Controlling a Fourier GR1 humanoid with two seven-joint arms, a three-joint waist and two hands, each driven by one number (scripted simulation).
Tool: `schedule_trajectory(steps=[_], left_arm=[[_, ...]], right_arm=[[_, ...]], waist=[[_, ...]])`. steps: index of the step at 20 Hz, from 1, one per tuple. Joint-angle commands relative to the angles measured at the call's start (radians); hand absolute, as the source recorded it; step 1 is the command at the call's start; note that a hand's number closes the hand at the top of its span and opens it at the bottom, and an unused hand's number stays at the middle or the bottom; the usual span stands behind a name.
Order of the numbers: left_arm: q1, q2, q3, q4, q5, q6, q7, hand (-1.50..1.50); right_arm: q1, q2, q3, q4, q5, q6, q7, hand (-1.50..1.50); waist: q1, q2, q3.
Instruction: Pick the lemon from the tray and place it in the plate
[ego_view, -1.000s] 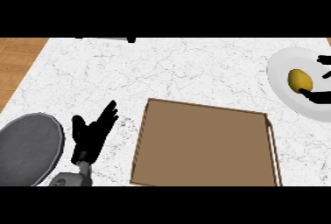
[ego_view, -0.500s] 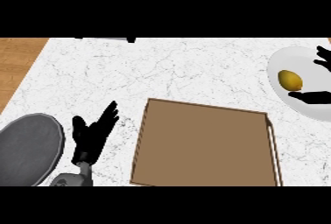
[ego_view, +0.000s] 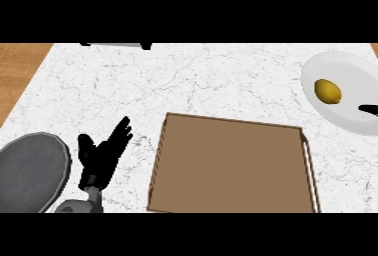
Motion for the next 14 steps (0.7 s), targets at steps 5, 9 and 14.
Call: schedule_trajectory(steps=[5, 9, 14], left_arm=[[0.006, 0.012, 0.012, -0.024, 0.011, -0.002, 0.022, 0.00], [0.021, 0.024, 0.020, -0.001, 0.010, -0.018, -0.015, 0.00], [-0.001, -0.004, 0.022, 0.018, 0.001, 0.020, 0.000, 0.00]], right_arm=[[0.075, -0.113, 0.006, 0.015, 0.000, 0.316, -0.042, -1.50], [0.138, -0.133, 0.038, -0.014, 0.025, 0.407, -0.092, -1.50], [0.208, -0.144, 0.067, -0.059, 0.050, 0.373, -0.154, -1.50]], waist=[[-0.019, -0.008, 0.001], [-0.035, -0.013, 0.001], [-0.047, -0.011, 0.003]])
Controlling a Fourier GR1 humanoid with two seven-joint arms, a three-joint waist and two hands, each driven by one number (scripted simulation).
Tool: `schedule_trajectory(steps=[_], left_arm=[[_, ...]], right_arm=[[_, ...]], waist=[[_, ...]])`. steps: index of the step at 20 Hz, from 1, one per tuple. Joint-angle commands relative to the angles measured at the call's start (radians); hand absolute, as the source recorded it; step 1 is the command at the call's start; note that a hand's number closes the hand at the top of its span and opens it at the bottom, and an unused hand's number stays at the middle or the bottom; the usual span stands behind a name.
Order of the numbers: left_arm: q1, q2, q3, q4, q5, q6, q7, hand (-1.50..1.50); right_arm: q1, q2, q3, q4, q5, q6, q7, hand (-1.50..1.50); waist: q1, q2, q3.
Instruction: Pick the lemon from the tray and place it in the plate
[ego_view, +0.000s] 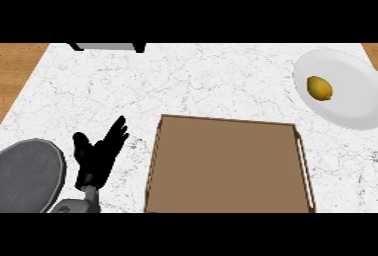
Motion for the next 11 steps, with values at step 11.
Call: schedule_trajectory(steps=[11], left_arm=[[0.032, 0.005, 0.004, -0.016, 0.004, -0.007, -0.012, 0.00]], right_arm=[[0.165, -0.048, 0.062, -0.047, 0.042, 0.117, -0.218, -1.50]], waist=[[-0.011, -0.010, 0.001]])
